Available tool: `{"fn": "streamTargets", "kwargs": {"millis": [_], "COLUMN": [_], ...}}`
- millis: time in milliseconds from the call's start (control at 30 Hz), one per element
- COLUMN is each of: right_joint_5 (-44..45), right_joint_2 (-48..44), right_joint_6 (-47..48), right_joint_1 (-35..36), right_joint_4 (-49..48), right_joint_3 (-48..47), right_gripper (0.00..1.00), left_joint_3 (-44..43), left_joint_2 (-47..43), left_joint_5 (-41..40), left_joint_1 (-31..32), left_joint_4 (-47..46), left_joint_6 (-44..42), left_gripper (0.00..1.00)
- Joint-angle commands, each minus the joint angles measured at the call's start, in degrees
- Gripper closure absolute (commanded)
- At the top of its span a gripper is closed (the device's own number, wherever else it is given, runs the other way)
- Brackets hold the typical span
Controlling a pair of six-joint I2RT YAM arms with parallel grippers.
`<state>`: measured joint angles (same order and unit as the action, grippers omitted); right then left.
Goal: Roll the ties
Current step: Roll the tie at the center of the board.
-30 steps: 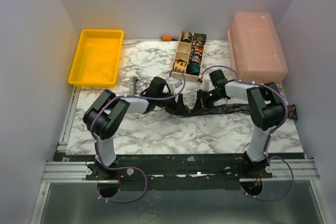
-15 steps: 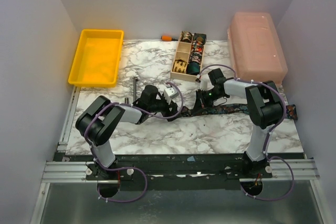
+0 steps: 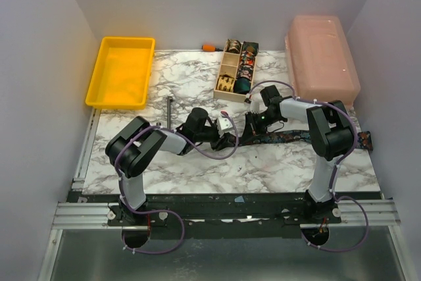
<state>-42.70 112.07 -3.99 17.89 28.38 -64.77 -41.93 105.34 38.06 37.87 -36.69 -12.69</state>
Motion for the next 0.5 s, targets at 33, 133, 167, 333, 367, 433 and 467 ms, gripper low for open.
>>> {"fn": "streamTargets", "kwargs": {"millis": [33, 133, 167, 333, 367, 433, 467], "right_joint_5": [13.4, 12.3, 11.9, 10.1, 9.7, 8.9, 8.6], "right_joint_2": [4.8, 4.8, 4.8, 3.6, 3.4, 2.7, 2.1], "right_joint_6": [4.2, 3.3, 2.2, 0.9, 0.7, 0.4, 0.3], "right_joint_1": [-0.3, -0.3, -0.3, -0.3, -0.4, -0.3, -0.3], "right_joint_4": [1.2, 0.5, 0.5, -0.8, -0.9, -1.0, -1.0], "right_joint_3": [2.5, 2.8, 2.8, 3.4, 3.4, 3.7, 3.7], "right_gripper": [1.0, 1.0, 1.0, 1.0, 1.0, 1.0, 1.0], "left_joint_3": [-1.3, -4.3, -5.2, -8.8, -9.7, -11.5, -12.1], "left_joint_2": [-2.1, -2.4, -2.2, 0.9, 1.8, 3.7, 4.4], "left_joint_5": [0.6, -0.2, -0.6, -6.0, -6.9, -9.0, -9.8], "left_joint_1": [0.9, 3.3, 4.1, 7.5, 7.5, 7.6, 7.4], "left_joint_4": [1.1, 3.8, 4.5, 8.0, 9.4, 13.6, 15.8], "left_joint_6": [0.4, 3.4, 3.9, 3.6, 3.4, 2.1, 1.3], "left_gripper": [0.67, 0.68, 0.68, 0.66, 0.66, 0.66, 0.67]}}
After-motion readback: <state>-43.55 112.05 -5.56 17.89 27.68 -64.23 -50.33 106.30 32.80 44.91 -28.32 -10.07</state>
